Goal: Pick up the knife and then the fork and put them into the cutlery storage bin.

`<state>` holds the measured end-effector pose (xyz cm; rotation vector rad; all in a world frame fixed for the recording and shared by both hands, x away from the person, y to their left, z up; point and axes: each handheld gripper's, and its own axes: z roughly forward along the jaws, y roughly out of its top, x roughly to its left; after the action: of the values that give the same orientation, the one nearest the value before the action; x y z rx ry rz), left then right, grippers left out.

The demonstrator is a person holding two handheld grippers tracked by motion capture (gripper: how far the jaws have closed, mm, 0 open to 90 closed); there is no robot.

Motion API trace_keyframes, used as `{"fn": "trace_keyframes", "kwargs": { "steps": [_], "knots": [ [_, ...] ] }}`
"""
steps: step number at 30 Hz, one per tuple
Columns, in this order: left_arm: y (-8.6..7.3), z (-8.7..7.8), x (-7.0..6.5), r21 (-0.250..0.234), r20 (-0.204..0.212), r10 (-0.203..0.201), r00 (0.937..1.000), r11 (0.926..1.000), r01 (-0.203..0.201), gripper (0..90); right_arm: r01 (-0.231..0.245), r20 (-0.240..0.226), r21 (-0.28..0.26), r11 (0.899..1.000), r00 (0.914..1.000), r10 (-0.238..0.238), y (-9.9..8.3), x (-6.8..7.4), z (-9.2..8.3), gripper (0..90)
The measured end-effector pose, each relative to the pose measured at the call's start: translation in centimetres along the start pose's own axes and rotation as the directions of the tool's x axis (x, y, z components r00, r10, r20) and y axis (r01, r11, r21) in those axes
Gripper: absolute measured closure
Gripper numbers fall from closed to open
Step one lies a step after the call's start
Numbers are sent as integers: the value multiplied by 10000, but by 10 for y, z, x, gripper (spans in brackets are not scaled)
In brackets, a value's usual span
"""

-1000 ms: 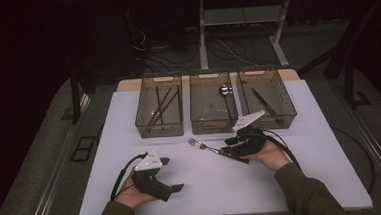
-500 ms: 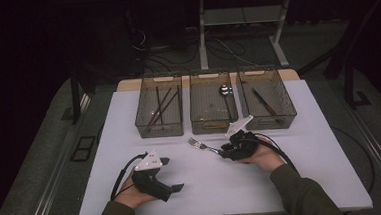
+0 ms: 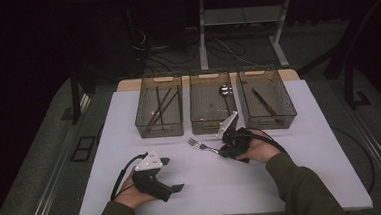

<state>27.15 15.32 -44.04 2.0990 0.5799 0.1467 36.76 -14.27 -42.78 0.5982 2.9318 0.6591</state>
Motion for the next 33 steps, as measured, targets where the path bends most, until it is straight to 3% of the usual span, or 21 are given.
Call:
{"fn": "trace_keyframes", "kwargs": {
  "steps": [6,12,17,20,24,26,30,33],
  "knots": [
    [0,1,0,-36,17,-37,10000,10000,37,0,347,-120,1435,9890,9994,-333,20,-1,3,754],
    [0,0,0,26,27,29,10000,10000,-29,0,543,-237,2629,9633,9985,-498,36,-2,7,754],
    [0,0,0,10,18,32,10000,10000,-32,0,695,-162,3155,9464,9976,-679,44,-1,10,764],
    [0,0,0,5,17,29,10000,10000,-29,0,796,-143,3268,9417,9967,-793,45,0,11,767],
    [0,0,0,-7,29,26,10000,10000,-26,0,808,-70,3131,9463,9965,-827,44,1,10,769],
    [0,0,0,-6,24,21,10000,10000,-21,0,776,2,2925,9531,9967,-812,42,1,8,769],
    [0,0,0,-48,38,-13,10000,10000,14,0,412,-23,2031,9783,9991,-417,36,-1,-5,769],
    [0,0,0,-47,36,-16,10000,10000,16,0,145,53,1430,9896,9999,-155,31,-3,-16,769]
  ]
}}
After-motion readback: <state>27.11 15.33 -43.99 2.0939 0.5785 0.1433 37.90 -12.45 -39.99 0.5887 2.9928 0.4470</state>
